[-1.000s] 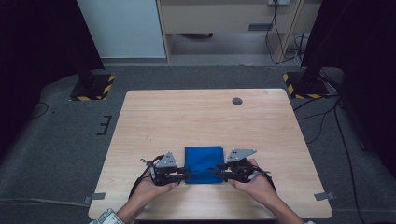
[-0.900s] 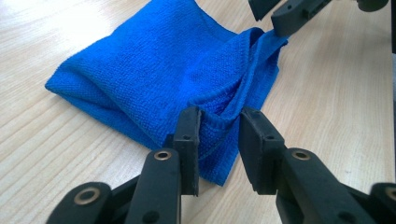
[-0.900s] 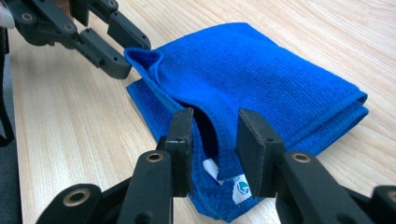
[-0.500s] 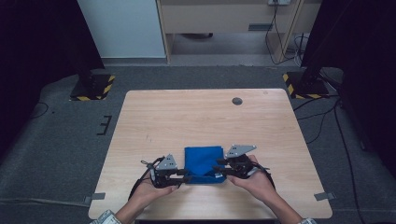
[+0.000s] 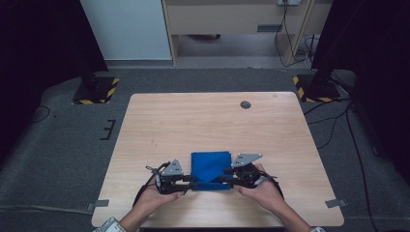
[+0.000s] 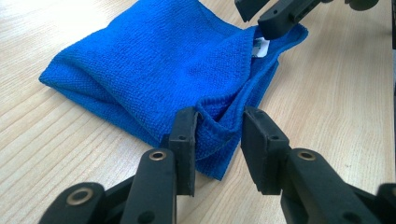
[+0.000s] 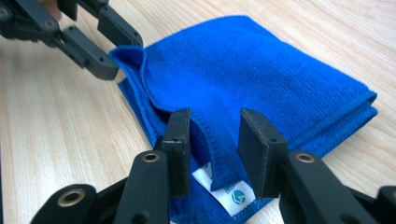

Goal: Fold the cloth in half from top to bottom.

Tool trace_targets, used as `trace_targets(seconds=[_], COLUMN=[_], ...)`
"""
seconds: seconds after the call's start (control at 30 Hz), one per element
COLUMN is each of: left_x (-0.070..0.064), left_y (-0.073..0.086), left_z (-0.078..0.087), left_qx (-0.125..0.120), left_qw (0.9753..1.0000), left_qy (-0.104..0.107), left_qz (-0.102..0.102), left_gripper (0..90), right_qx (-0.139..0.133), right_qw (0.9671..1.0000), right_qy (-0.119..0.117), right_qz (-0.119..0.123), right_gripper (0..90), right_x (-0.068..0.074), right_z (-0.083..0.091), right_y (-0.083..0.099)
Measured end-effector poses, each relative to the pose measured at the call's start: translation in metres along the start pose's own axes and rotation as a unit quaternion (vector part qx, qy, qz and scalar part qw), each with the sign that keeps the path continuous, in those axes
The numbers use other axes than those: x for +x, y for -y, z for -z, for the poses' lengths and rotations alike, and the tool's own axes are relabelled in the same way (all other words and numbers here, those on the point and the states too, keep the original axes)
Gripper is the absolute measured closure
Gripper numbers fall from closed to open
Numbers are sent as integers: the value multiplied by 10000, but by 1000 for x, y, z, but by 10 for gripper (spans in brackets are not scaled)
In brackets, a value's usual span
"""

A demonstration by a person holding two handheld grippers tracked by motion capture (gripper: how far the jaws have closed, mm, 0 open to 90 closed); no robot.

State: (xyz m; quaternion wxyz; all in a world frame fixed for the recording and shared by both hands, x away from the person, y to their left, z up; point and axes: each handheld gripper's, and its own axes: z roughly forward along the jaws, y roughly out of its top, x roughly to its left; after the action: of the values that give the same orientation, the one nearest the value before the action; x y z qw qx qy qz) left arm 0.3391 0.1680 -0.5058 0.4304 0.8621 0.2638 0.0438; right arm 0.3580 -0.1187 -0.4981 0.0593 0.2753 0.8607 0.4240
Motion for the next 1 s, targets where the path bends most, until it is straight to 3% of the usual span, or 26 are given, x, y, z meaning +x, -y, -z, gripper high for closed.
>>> trace_targets(seconds=[0.17,0.37,0.7,0.9,1.0], left_x=[0,-1,-7,-8,-4], left_y=[0,0,-1,-2,-7], left_z=[0,0,8,19,20], left_qx=[3,10,-137,-455,-617], left_qw=[10000,10000,9999,9989,9981], left_qy=[9,21,92,78,-8], left_qz=[5,-8,-26,21,88], left_gripper=[657,650,568,532,499], right_qx=[120,109,133,199,230], right_qw=[9999,9999,9994,9991,9990], right_qy=[5,-60,-84,-137,-148], right_qz=[14,81,295,344,358], right_gripper=[671,881,882,857,786], right_x=[-2,-1,6,11,12], right_z=[-5,-5,13,13,14], right_y=[6,6,7,13,13])
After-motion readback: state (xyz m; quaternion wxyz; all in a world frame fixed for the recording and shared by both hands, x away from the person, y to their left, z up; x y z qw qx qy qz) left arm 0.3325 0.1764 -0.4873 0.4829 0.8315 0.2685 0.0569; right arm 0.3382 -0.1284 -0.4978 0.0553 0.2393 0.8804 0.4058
